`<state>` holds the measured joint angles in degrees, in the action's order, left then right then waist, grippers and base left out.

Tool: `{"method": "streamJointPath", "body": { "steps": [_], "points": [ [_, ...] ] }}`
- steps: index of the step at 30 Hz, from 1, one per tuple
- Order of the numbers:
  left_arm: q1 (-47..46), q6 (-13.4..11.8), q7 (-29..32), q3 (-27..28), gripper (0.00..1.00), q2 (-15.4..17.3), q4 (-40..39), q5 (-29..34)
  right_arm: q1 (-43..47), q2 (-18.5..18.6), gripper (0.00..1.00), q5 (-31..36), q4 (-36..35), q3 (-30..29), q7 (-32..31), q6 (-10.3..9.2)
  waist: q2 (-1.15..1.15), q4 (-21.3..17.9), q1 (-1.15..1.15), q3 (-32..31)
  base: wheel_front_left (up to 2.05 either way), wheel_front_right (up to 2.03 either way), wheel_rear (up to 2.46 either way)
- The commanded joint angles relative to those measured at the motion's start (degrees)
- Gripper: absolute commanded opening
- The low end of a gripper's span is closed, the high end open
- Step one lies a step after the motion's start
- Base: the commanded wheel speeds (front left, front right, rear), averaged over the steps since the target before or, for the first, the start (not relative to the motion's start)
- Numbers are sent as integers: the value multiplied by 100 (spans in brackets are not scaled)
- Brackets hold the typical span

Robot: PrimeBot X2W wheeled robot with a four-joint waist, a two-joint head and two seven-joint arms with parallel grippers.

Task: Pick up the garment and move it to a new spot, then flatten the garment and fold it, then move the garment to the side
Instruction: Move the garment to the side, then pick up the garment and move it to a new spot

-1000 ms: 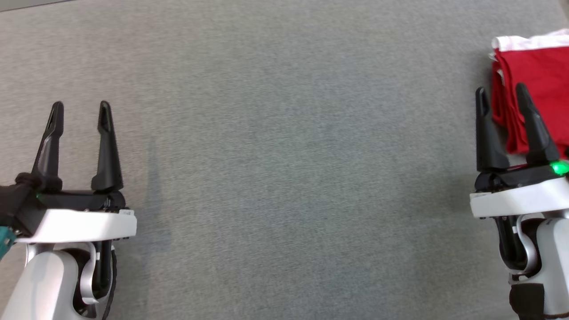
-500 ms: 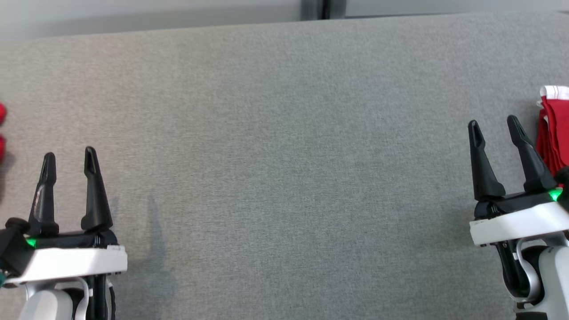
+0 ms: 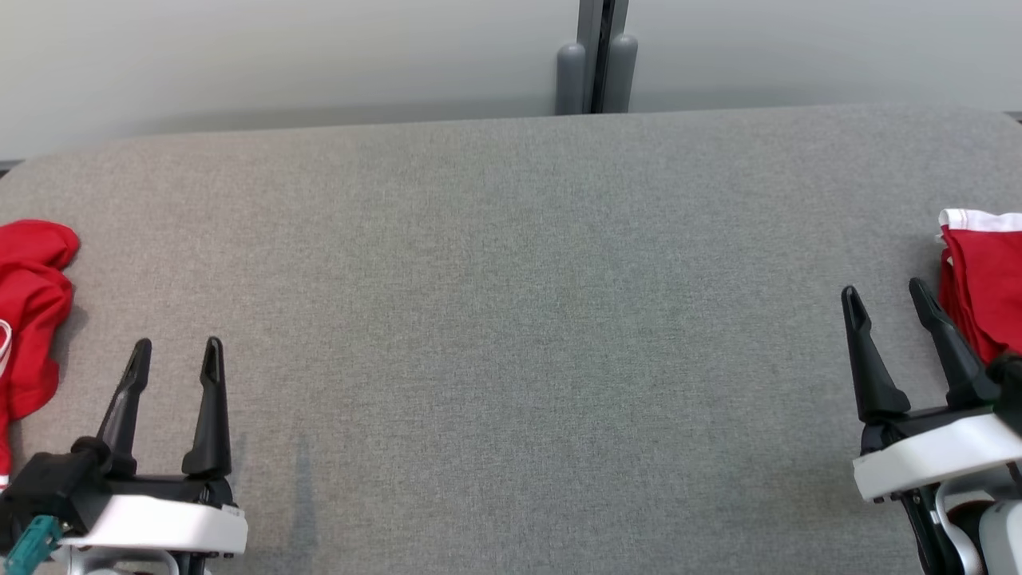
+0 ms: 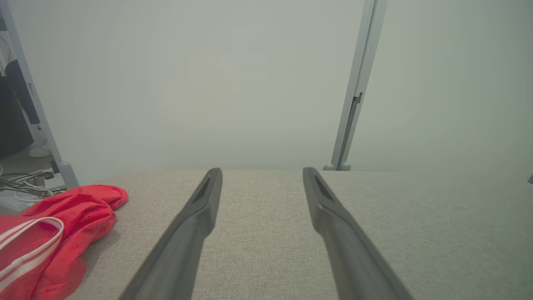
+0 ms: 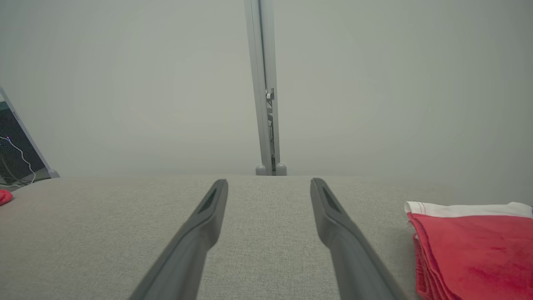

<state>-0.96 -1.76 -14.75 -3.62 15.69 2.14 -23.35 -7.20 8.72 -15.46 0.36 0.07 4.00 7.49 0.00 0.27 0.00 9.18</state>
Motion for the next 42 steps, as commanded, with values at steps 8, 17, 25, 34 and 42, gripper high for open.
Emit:
{"method": "streamJointPath", "body": {
  "steps": [8, 17, 25, 34, 42],
  "points": [
    [310, -94, 97, -67, 100, 68, -100, 62, 423, -6, 100, 87, -202, -111, -157, 2, 0, -36, 0, -326, 0, 0, 0],
    [550, -171, 362, -161, 100, 140, -144, 89, 756, -70, 100, 185, -470, -217, -338, 2, 0, -53, 0, -515, 0, 0, 0],
    [558, -214, 435, -188, 100, 171, -220, 77, 878, -147, 100, 243, -636, -272, -418, 2, 0, -68, 0, -526, 0, 0, 0],
    [539, -240, 484, -219, 100, 185, -245, 22, 877, -202, 100, 274, -722, -318, -449, 2, 0, -66, 0, -506, 0, 0, 0],
    [514, -253, 499, -254, 100, 194, -229, -6, 883, -204, 100, 259, -726, -333, -461, 2, 0, -83, 0, -489, 0, 0, 0]
  ]
}}
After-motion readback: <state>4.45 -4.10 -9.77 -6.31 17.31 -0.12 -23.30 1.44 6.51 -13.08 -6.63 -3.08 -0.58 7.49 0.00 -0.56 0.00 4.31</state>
